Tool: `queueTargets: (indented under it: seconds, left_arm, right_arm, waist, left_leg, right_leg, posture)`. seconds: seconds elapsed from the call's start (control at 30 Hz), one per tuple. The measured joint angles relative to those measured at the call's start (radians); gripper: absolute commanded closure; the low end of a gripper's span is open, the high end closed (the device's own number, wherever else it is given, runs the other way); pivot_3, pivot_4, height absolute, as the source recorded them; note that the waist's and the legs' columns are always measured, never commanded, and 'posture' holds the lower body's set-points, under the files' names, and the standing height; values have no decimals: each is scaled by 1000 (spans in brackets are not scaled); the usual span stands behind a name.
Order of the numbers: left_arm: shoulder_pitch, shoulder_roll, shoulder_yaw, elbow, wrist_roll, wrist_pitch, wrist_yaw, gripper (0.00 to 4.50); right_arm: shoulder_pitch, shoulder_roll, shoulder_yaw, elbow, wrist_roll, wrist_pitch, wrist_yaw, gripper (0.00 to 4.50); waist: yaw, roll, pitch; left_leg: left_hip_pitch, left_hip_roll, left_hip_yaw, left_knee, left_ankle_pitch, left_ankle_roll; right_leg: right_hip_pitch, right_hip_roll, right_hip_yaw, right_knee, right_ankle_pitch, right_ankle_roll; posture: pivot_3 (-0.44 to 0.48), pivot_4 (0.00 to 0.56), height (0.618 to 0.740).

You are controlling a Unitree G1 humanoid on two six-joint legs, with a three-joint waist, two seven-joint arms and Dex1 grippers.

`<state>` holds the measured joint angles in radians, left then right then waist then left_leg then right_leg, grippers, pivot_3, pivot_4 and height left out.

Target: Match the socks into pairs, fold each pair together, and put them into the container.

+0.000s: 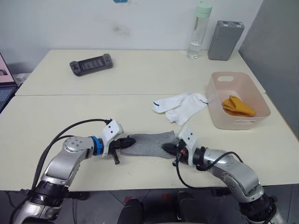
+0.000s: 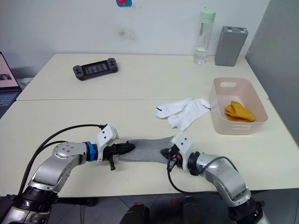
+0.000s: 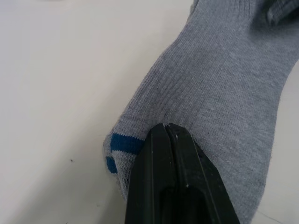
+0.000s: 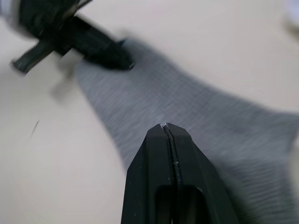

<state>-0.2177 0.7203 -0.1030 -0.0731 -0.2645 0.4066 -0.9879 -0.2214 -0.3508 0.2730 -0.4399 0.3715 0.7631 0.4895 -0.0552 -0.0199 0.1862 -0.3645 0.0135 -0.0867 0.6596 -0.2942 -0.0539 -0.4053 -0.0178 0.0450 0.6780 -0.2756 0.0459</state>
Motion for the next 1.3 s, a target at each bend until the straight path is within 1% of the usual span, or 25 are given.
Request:
queueTargets:
  seconds: [0.1, 0.2, 0.33, 0.5, 0.6, 0.7, 0.77, 0.83, 0.93, 1.0, 1.13, 1.23, 1.3]
  left_arm:
    - [2, -2, -7, -6, 1, -1, 7, 4500]
    - [-1, -3, -11, -10, 1, -5, 5, 4500]
    - [-9, -4, -19, -4, 2, -6, 4, 4500]
    - [-7, 0, -15, 0, 2, -6, 5, 4500]
    - [-12, 1, -13, 6, 6, -3, 4, 4500]
    - [-16, 1, -17, 6, 8, -2, 4, 4500]
    - [-20, 0, -20, 6, 9, 0, 3, 4500]
    - [-20, -1, -23, 3, 9, 1, 3, 4500]
    - [-19, -1, -24, -2, 9, 4, 5, 4500]
    - [-13, -1, -23, -12, 9, 7, 8, 4500]
    - [1, -1, -18, -24, 9, 2, 11, 4500]
    - [18, -1, -6, -34, -7, -3, 3, 4500]
    - [17, 0, -4, -35, -14, -8, -10, 4500]
  right_arm:
    - [-58, 23, 7, 90, -70, -31, -44, 4474]
    - [-58, 15, 37, 153, -120, -38, -56, 4474]
    - [-9, -35, 18, 98, -122, -33, -44, 4474]
    - [87, -117, -65, 13, -111, -72, -3, 4474]
    - [84, -114, -84, -109, -66, -74, 28, 4474]
    - [62, -112, -41, -189, -38, -55, 51, 4474]
    - [52, -117, 21, -179, -48, -46, 63, 4474]
    - [48, -120, 97, -122, -84, -34, 70, 4474]
    - [49, -118, 134, -53, -115, -31, 69, 4474]
    - [60, -138, 135, -42, -128, -42, 72, 4474]
    - [117, -179, 121, -84, -132, -75, 80, 4474]
    - [179, -177, 69, -126, -103, -67, 76, 4474]
    - [186, -155, 9, -170, -60, -37, 67, 4474]
  waist:
    - [1, 0, 0]
    - [2, 0, 0]
    - [7, 1, -1]
    - [6, 1, -1]
    - [-1, 2, -1]
    - [1, 2, -1]
    - [2, 2, -1]
    - [3, 2, -1]
    - [5, 2, -1]
    - [7, 2, -1]
    - [8, 1, -1]
    - [8, 1, -1]
    - [7, 1, -1]
  left_leg:
    - [0, 0, 0, 0, 0, 0]
    - [0, -1, 0, 0, 0, 0]
    - [0, -1, 0, 0, 0, 0]
    - [0, -1, 0, 0, 0, 0]
    - [0, 0, 0, 0, 0, 0]
    - [0, 0, -1, 0, 0, 0]
    - [0, -1, -1, 0, 0, 0]
    - [0, -1, 0, 0, 0, 0]
    - [0, -1, 0, 0, 0, 0]
    - [0, -1, 0, 0, 0, 0]
    - [0, -1, -1, 0, 0, 0]
    - [0, -1, 0, 0, 0, 0]
    - [-1, -1, 0, 0, 0, 0]
  right_leg:
    - [0, 0, 0, 0, 1, -1]
    - [0, -1, 0, 0, 3, -4]
    - [1, -1, 0, 0, 2, -4]
    - [0, -1, 0, 0, 0, 0]
    - [0, 0, 0, 0, -1, 1]
    - [1, 0, -1, 0, -1, 1]
    - [1, 0, 0, 0, -1, 1]
    - [1, 0, 0, 0, 0, 0]
    - [1, -1, 0, 0, 0, -1]
    - [1, -1, 0, 0, 0, 0]
    - [1, -1, 0, 0, 0, 0]
    - [1, -1, 0, 0, -1, 1]
    - [0, -1, 0, 0, -1, 1]
  posture:
    - [0, 150, 740]
    - [0, 150, 740]
    - [0, 150, 740]
    - [0, 150, 740]
    - [0, 150, 740]
    - [0, 150, 740]
    - [0, 150, 740]
    - [0, 150, 740]
    - [0, 150, 740]
    - [0, 150, 740]
    - [0, 150, 740]
    - [0, 150, 740]
    - [0, 150, 740]
